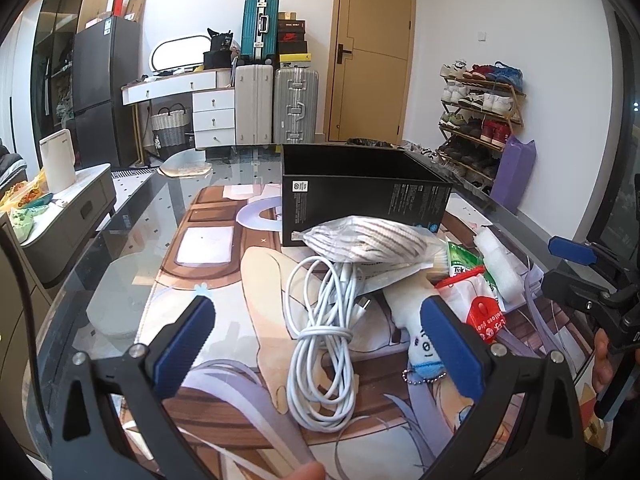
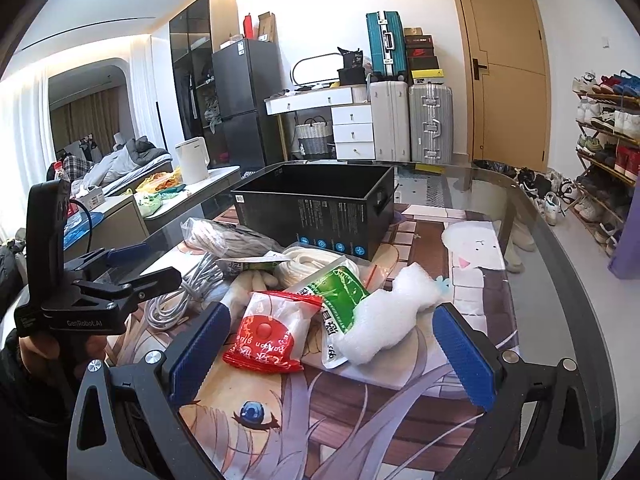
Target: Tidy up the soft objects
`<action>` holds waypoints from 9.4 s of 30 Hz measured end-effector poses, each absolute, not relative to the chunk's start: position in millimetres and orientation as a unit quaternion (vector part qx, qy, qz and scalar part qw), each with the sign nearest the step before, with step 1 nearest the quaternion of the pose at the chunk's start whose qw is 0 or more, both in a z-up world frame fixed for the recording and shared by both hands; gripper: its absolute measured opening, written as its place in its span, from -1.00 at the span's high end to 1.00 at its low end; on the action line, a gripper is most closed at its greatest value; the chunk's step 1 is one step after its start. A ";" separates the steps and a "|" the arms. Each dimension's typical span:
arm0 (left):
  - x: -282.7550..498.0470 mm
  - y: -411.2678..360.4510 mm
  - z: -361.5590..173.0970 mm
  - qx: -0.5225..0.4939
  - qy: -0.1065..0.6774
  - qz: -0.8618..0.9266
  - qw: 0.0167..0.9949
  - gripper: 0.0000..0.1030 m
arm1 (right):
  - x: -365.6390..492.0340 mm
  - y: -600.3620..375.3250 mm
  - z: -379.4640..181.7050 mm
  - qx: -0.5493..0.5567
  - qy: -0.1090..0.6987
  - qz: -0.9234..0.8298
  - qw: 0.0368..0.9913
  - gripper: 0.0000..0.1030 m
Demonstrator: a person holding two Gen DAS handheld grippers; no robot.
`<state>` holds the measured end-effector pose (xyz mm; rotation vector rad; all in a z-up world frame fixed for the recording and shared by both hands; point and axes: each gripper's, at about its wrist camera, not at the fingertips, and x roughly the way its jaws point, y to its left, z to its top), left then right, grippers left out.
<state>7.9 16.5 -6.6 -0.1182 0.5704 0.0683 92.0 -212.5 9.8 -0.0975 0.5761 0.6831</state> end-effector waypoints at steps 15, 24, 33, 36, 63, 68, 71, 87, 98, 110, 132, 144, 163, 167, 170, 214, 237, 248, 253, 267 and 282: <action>13.8 21.4 -5.5 -0.057 0.285 0.034 0.956 -1.00 | 107.3 -215.3 9.6 -0.043 0.310 0.319 0.895 -0.99; 23.1 30.6 -7.4 -0.055 0.299 0.039 0.952 -1.00 | 117.8 -208.0 5.2 -0.072 0.318 0.296 0.898 -0.99; 32.1 36.7 -10.7 -0.041 0.331 0.036 0.942 -1.00 | 127.0 -204.8 6.1 -0.076 0.333 0.288 0.895 -0.99; 35.1 34.7 -12.2 -0.032 0.344 0.030 0.938 -1.00 | 132.2 -203.3 6.1 -0.072 0.344 0.290 0.890 -0.99; 51.9 23.6 -33.7 -0.010 0.419 -0.013 0.908 -0.15 | 181.2 -206.8 -27.7 -0.009 0.437 0.262 0.861 -0.44; 47.9 26.7 -29.5 -0.027 0.415 -0.027 0.909 0.29 | 173.2 -203.7 -24.5 -0.012 0.432 0.292 0.853 0.07; 45.3 31.2 -27.2 -0.045 0.411 -0.034 0.910 0.37 | 169.2 -203.9 -18.9 -0.019 0.423 0.299 0.855 0.18; 16.0 47.4 4.2 -0.092 0.354 -0.051 0.929 0.47 | 139.0 -205.8 18.8 -0.028 0.352 0.333 0.874 0.20; 25.1 41.8 -19.4 -0.073 0.389 -0.037 0.918 0.24 | 134.4 -204.6 17.3 -0.038 0.353 0.333 0.873 0.20; 27.1 49.1 -28.0 -0.055 0.393 0.002 0.918 0.38 | 134.6 -201.8 15.6 -0.038 0.355 0.334 0.872 0.20; -2.0 91.7 45.4 -0.148 0.274 0.003 0.950 0.38 | 137.0 -181.5 47.8 -0.047 0.320 0.367 0.872 0.20; 64.9 79.8 61.6 -0.117 0.262 -0.021 0.958 0.38 | 163.3 -164.9 70.3 -0.061 0.294 0.366 0.881 0.20; 168.0 60.5 59.8 -0.099 0.265 -0.027 0.959 0.38 | 232.4 -118.0 65.5 -0.095 0.295 0.365 0.878 0.20; 186.0 47.8 49.8 -0.078 0.275 -0.031 0.958 0.38 | 246.0 -108.6 55.5 -0.103 0.303 0.367 0.873 0.20; 193.6 37.1 36.8 -0.060 0.294 -0.035 0.953 0.38 | 253.3 -105.6 47.6 -0.110 0.310 0.365 0.871 0.20; 89.6 55.2 47.5 -0.060 0.300 0.001 0.952 -1.00 | 179.5 -167.0 43.5 -0.118 0.313 0.311 0.890 -0.99; 50.1 57.5 2.9 -0.058 0.342 0.017 0.938 -1.00 | 160.1 -200.9 -7.4 -0.149 0.378 0.283 0.869 -0.99; 49.4 53.9 -11.0 -0.060 0.371 -0.001 0.927 -1.00 | 159.0 -190.7 -20.7 -0.183 0.394 0.299 0.849 -0.99; 49.3 51.4 -14.0 -0.055 0.379 -0.011 0.924 -1.00 | 168.7 -184.0 -29.1 -0.184 0.408 0.299 0.843 -0.99; 50.5 53.6 -20.3 -0.054 0.389 -0.020 0.919 -1.00 | 193.1 -188.5 -31.4 -0.160 0.430 0.284 0.842 -0.99; 52.5 54.0 -25.7 -0.055 0.405 -0.019 0.912 -1.00 | 194.5 -170.2 -37.7 -0.182 0.427 0.343 0.817 -0.87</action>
